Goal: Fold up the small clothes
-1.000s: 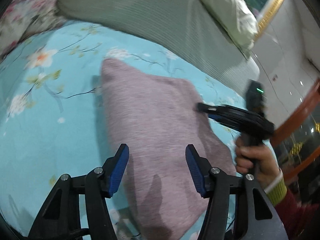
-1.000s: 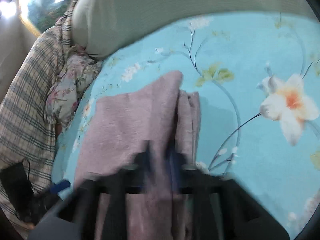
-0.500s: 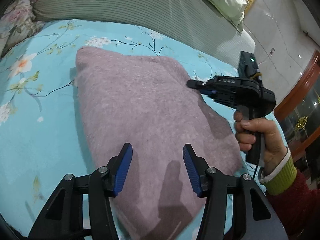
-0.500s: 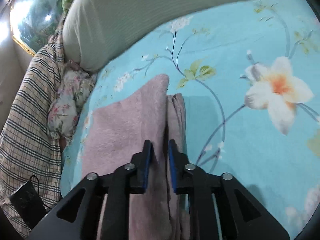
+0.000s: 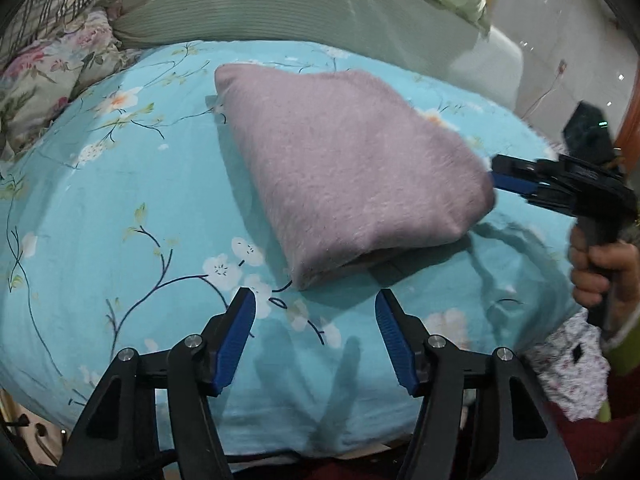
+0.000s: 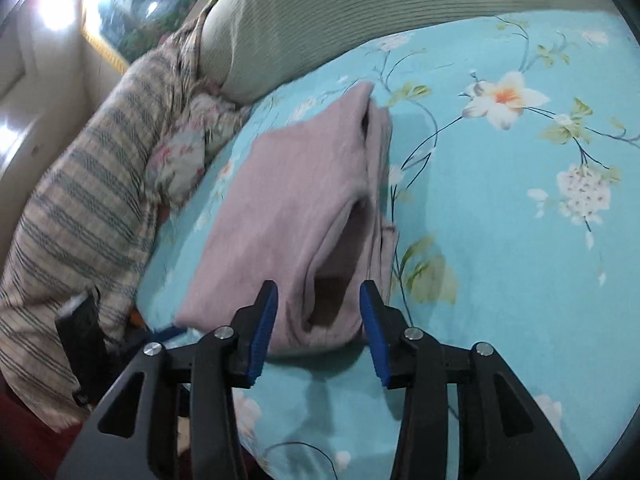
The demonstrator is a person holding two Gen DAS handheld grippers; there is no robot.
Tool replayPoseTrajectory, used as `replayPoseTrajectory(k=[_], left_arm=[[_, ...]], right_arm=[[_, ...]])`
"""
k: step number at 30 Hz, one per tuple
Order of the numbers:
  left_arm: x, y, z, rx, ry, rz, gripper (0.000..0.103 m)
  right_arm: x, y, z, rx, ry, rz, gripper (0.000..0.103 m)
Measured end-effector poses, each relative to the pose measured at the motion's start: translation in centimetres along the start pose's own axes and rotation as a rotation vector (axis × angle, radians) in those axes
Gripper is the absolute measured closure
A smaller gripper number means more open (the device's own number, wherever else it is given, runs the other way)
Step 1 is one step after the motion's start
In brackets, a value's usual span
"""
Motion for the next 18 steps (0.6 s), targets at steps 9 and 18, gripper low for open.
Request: replayPoseTrajectory(k=[9, 18], left_arm=[[0.5, -1.5, -2.5, 0.084, 0.083, -0.200, 0.048], [1.5, -2.5, -1.8, 0.050, 0.080, -0.199, 0.090]], right_arm=[[-0.8, -3.7, -0.8, -0.072, 0.033, -0.009, 0.096], [0.7, -3.3, -0.8, -0.075, 0.078, 0.144, 0.097]])
Point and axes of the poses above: each gripper's, at about its wrist camera, not at the fingertips, and y roughly against the way its jaws point, x to its right, z to its underside, the point moved 1 cm from there along -y, roughly the way its jaws point, and after that the axes turned 10 degrees about -x, right-handed, at the moved point
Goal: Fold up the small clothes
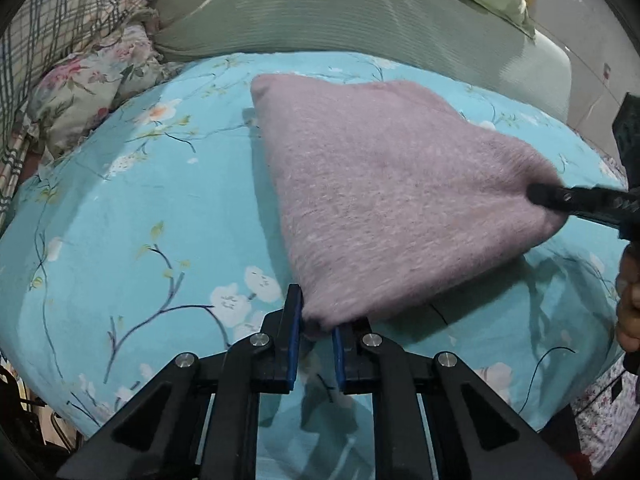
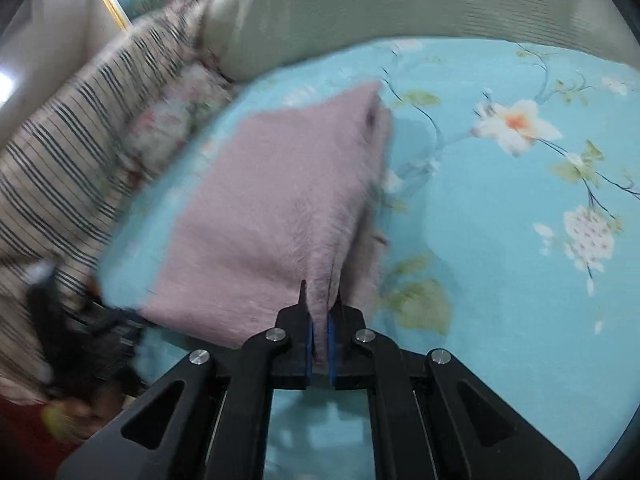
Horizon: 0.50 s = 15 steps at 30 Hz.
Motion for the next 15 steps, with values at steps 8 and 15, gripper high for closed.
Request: replayPoseTrajectory(k=[8, 15], left_arm=[[-2.2, 1.1, 0.4, -0.062, -0.036, 0.109, 0.086], [-3.2, 5.0, -1.6, 0.044, -0.066, 0.258, 0.086]], right_arm=[[0.4, 3.1, 0.1, 0.031, -0.072, 0.013, 0.077], [-1.6, 5.3, -4.3, 0.154, -0.081, -0.111, 0.077]])
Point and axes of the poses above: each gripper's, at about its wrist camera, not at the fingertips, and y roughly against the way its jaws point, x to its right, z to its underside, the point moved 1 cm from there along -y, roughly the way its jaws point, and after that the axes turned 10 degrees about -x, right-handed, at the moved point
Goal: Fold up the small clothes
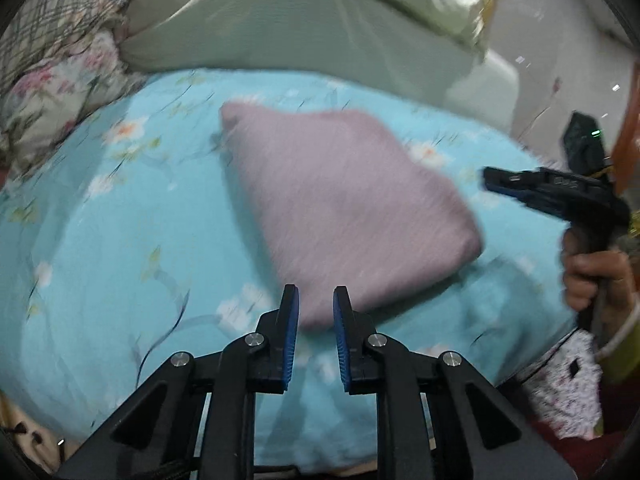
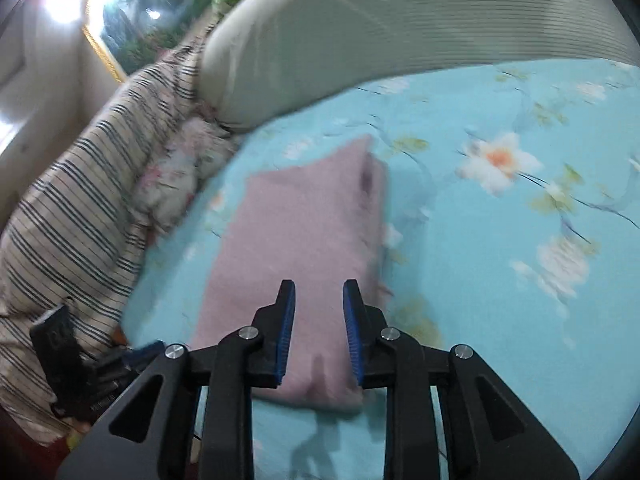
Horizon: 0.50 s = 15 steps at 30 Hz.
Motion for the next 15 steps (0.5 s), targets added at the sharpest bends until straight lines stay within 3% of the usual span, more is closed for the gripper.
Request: replayPoseTrajectory(k=[4, 6, 7, 10, 15], left_arm=[[1.2, -1.8, -1.8, 0.004, -0.041, 0.055, 0.086], [1.5, -3.7, -2.0, -0.039, -0.053, 0.077, 0.086], [1.7, -4.5, -2.0, -0.061, -0.051, 0.084, 0.086], [1.7, -7.5, -1.6, -0.123, -0.032, 0.087, 0.086], [2.4, -8.7, -1.3, -0.109, -0.016, 0.055, 0.086]], right_arm=[[0.3, -5.5, -1.4, -0.099, -0.020, 0.028, 0.077], [1.9, -7.4, -1.7, -0.119, -0.047, 0.090, 0.089], [3.0, -8.5, -1.9, -0.124, -0.067, 0.127, 0.103], [4.8, -9.7, -2.3, -0.112, -0.117, 0.080, 0.103], [4.8, -9.2, -2.1, -0.085, -0.120, 0.082, 0.103]])
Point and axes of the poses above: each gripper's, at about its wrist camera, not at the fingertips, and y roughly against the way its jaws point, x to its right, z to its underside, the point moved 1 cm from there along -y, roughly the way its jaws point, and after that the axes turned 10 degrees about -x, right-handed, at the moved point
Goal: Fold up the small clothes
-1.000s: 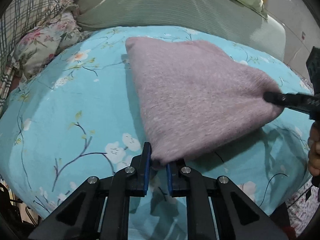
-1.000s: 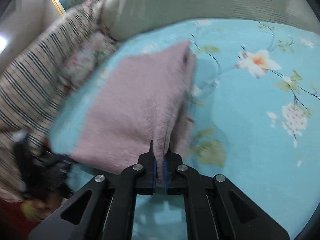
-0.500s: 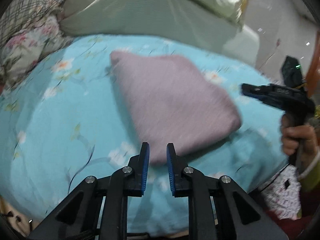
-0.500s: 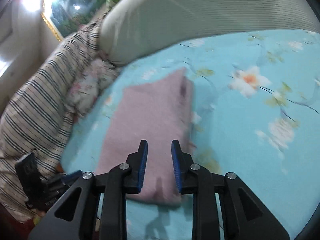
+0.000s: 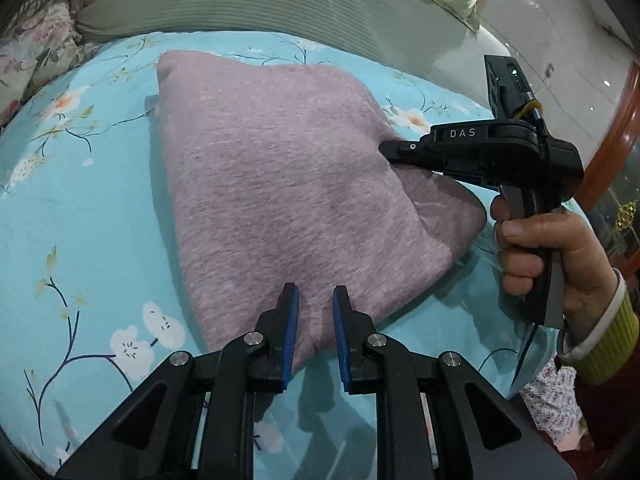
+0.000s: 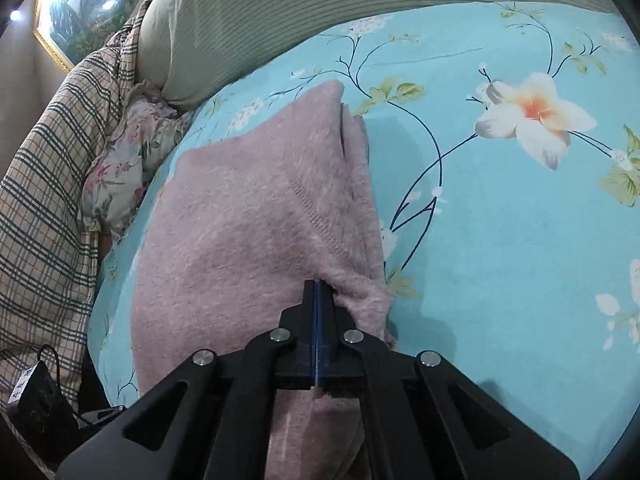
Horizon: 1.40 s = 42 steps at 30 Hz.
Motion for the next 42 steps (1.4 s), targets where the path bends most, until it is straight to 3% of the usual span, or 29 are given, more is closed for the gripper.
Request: replayPoseTrajectory(k=[10, 14, 18, 22, 27, 31, 37, 42], left_arm=[[-0.7, 2.5, -0.4, -0.011, 0.002, 0.036, 0.085], [-1.9, 4.4, -3.7, 0.065, 0.017, 0.011, 0.071], [-4.5, 3.8, -7.9, 0.098, 0.094, -0.033, 0.070], [-6.9, 1.3, -10.5, 0.043, 0.156, -0.028, 0.072], [-7.3, -1.4, -9.9, -0.002, 0.128, -0.097, 0.068], [-6.5, -0.1, -9.7, 0.004, 0.124, -0.106, 0.069], [-4.9, 3.4, -7.3, 0.059, 0.075, 0.037, 0.070], [-2.6, 4.0, -3.2, 0.019, 0.024, 0.140, 0.071]], right_arm=[[-3.8, 4.1, 2.2, 0.016, 0.126, -0.002, 0.099], [-4.0, 3.9, -0.7, 0.037, 0.119, -0.010, 0.099], [-3.6, 1.2, -5.1, 0.009, 0.086, -0.009, 0.099], [-1.3, -2.7, -7.8, -0.063, 0.020, 0.084, 0.103], [-0.6, -2.7, -8.0, -0.027, -0.002, 0.099, 0.103], [-2.1, 0.1, -5.7, -0.008, 0.035, 0.031, 0.100], [-3.8, 4.3, 1.7, -0.048, 0.090, -0.039, 0.100], [-1.8, 4.3, 7.0, -0.116, 0.053, 0.042, 0.100]])
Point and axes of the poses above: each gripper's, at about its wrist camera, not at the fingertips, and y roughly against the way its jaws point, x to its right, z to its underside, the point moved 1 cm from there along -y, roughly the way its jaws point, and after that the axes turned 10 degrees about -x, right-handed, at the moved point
